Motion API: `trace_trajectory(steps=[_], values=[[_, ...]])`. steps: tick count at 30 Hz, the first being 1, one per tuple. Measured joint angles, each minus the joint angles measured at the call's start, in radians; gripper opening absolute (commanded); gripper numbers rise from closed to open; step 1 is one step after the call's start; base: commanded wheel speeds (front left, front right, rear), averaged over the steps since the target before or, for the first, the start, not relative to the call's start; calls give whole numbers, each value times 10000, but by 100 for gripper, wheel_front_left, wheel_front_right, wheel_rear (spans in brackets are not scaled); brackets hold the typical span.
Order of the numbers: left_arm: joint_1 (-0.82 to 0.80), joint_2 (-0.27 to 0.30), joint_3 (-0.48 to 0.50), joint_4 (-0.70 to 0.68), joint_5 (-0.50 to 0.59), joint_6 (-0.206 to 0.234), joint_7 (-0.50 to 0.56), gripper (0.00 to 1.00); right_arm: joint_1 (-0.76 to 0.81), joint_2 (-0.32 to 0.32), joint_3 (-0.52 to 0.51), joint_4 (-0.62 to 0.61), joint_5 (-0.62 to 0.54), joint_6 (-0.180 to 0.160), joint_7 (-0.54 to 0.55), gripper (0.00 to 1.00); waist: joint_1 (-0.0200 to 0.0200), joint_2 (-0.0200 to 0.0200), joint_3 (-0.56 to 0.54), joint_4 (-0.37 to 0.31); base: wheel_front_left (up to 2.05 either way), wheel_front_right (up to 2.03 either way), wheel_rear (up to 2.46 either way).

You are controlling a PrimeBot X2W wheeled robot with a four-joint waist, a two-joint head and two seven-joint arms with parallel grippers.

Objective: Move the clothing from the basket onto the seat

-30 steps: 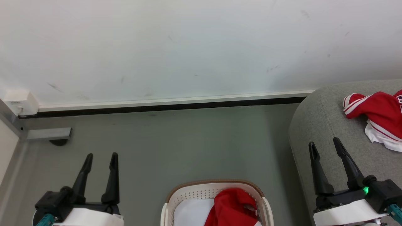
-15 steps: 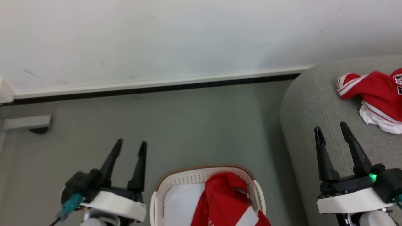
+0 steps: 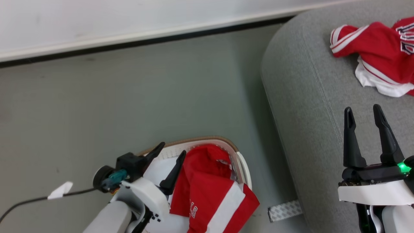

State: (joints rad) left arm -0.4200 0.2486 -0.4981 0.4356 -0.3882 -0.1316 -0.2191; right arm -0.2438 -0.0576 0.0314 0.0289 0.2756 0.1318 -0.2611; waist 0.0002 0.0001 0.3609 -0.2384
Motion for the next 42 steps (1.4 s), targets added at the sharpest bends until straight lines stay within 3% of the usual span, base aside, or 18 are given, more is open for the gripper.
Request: trace_trajectory(steps=[13, 14, 19, 31, 39, 41, 42], values=[[-2188, 895, -2895, 2050, -1824, 0, 1521, 100, -536, 73, 81, -188, 846, 0, 0, 100, 0, 0, 2137, -992, 0, 0, 0], [-2402, 1089, -3394, 2339, -2128, 0, 2031, 100, -670, 73, 217, -232, 963, 0, 0, 100, 0, 0, 2472, -1130, 0, 0, 0], [-2886, 1526, -4088, 2821, -3122, 0, 2543, 100, -926, 75, 453, -339, 1202, 0, 0, 100, 0, 0, 3243, -1498, 0, 0, 0], [-3994, 2660, -6454, 2048, -5022, 2, 3208, 100, -1143, 77, 978, -458, 1691, 0, 2, 100, -1, 0, 4567, -2398, 0, 0, 0], [-4616, 2614, -7566, 2318, -5657, 2, 4130, 100, -1146, 77, 1124, -568, 1858, 0, 0, 100, -1, 0, 5076, -2664, 0, 0, 0], [-4665, 2546, -7695, 2290, -5714, 2, 4270, 40, -1117, 77, 1095, -581, 1860, 0, 0, 100, -1, 0, 5130, -2656, 0, 0, 0], [-4693, 2541, -7726, 2263, -5728, 2, 4299, 3, -1110, 77, 1074, -589, 1860, 0, 0, 100, -1, 0, 5149, -2651, 0, 0, 0]])
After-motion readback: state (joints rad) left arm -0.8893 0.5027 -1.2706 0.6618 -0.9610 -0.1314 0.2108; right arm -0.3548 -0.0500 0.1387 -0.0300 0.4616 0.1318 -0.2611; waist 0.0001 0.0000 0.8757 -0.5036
